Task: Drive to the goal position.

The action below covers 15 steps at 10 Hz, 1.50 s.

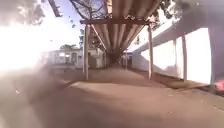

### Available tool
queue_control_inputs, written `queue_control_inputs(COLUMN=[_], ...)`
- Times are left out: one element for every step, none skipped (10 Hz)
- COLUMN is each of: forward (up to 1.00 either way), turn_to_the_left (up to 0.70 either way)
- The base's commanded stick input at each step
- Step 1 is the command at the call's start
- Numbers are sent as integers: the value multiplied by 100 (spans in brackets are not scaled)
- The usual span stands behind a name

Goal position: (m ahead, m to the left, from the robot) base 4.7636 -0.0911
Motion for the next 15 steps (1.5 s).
queue_control_inputs(forward=[70,70,70,70,70,70,70,70,70,70,70,70,70,70,70], turn_to_the_left=[0,0,0,0,0,0,0,0,0,0,0,0,0,0,0])
